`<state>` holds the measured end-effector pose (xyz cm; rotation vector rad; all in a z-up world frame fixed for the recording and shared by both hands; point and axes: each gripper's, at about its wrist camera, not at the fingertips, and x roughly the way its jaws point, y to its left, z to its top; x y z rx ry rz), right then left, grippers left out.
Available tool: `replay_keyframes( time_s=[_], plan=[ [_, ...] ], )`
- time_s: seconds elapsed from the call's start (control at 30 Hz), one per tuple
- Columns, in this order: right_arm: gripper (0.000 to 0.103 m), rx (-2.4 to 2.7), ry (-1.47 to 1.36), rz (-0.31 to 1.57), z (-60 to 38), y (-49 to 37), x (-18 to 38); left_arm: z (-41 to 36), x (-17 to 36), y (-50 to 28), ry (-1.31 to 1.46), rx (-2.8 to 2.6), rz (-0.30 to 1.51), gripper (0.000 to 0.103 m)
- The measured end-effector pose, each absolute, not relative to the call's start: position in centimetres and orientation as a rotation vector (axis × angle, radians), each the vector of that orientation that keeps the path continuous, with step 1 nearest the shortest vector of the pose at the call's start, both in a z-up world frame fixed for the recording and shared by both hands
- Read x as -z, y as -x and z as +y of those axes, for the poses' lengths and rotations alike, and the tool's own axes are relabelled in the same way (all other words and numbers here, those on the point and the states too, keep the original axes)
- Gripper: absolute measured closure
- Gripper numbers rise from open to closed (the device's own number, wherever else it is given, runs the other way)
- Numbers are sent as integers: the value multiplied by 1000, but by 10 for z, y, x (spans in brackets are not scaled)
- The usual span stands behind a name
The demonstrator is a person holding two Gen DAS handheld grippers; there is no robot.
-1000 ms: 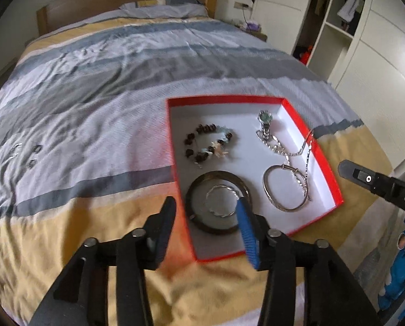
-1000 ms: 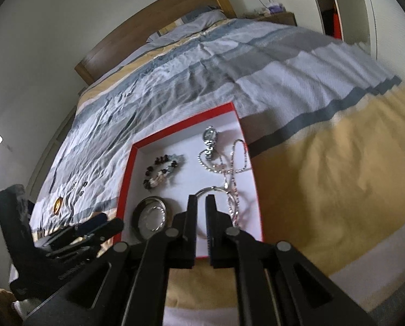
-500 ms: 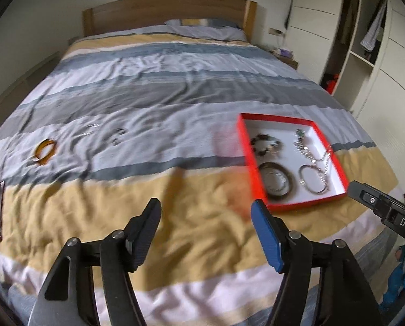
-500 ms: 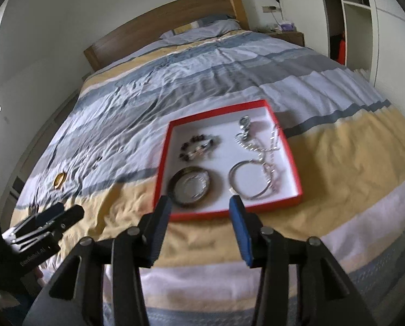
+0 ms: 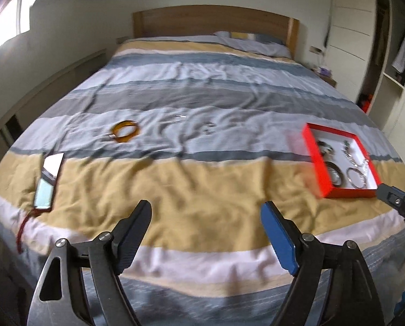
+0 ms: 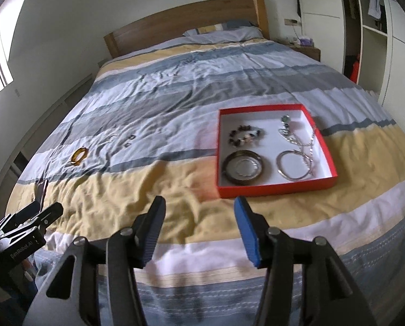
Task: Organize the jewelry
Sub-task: 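Withdraw both tools and move toward the amber bangle and small rings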
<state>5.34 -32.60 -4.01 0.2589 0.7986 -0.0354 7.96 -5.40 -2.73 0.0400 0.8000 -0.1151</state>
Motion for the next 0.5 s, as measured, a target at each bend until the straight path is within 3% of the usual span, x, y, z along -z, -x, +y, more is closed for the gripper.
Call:
replay_keyframes(
  time_s=[0.5],
  plan=[
    [52, -53, -146, 743, -250, -22, 11, 21, 15, -38, 48, -10, 758, 21]
  ],
)
